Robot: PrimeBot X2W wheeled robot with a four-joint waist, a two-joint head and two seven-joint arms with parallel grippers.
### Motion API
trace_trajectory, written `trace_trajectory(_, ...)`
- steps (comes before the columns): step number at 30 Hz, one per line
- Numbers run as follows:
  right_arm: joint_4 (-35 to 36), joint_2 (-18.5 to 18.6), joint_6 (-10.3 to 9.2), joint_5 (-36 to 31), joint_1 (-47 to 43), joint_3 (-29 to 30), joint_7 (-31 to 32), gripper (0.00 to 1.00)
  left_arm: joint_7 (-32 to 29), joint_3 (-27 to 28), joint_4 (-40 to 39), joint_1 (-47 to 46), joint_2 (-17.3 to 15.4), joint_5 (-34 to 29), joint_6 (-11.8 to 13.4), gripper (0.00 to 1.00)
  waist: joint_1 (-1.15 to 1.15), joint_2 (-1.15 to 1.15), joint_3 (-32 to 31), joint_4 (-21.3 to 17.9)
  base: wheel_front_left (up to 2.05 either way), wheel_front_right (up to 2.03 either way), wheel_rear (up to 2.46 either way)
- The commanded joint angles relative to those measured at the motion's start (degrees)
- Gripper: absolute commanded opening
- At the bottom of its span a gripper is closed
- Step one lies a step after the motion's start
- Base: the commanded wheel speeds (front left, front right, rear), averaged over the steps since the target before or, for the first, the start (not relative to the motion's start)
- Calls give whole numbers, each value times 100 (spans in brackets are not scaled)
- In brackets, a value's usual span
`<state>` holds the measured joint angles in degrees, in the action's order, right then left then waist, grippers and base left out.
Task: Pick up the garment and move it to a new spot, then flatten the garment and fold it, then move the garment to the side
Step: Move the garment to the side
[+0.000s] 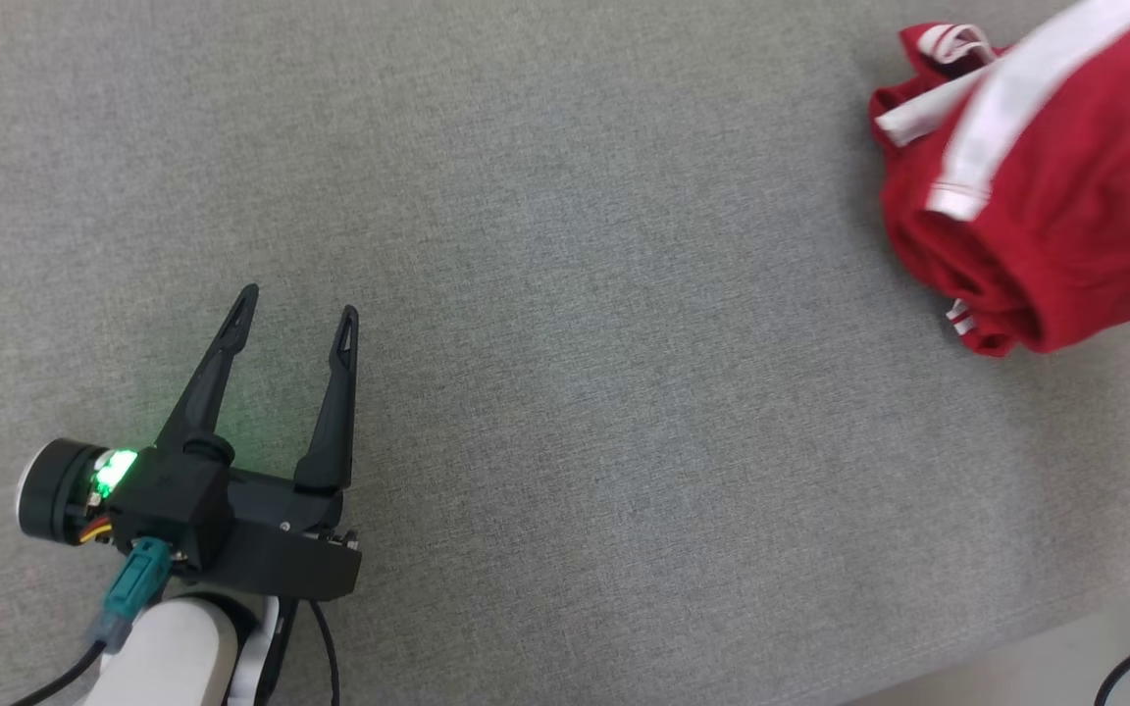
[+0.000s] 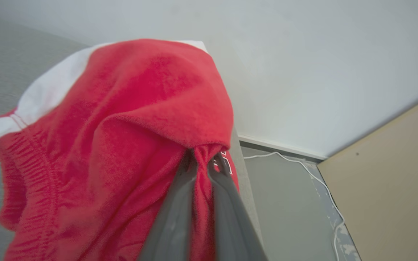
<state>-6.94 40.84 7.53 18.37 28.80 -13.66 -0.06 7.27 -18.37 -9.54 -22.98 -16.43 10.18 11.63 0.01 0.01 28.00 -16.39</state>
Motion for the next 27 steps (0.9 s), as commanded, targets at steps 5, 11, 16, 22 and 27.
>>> trace_trajectory(5, -1059, -106, -9, 592, 410, -180, -323, 0, -40, -70, -4, -147, -30, -80, -30, 100, -1, -1, 163, 104, 0, 0, 0)
trace_trajectory(11, -2048, -315, -9, 1384, 708, -329, -651, 100, -3, -122, 84, -174, -24, -48, -39, 100, -1, -1, 195, 189, 0, 0, 0)
trace_trajectory(16, -2683, -391, -9, 1790, 824, -375, -907, 100, 29, -167, 159, -159, 15, -11, -26, 100, -1, -1, 145, 214, 0, 0, 0)
trace_trajectory(22, -2978, -462, -9, 2110, 616, -105, -1267, 100, 137, -200, 289, -92, 76, 72, -27, 100, -1, -1, -58, 250, 0, 0, 0)
trace_trajectory(27, -2623, -620, -9, 2121, 302, 178, -1440, 100, 217, -155, 365, 24, 97, 169, 1, 100, -1, -1, -309, 249, 0, 0, 0)
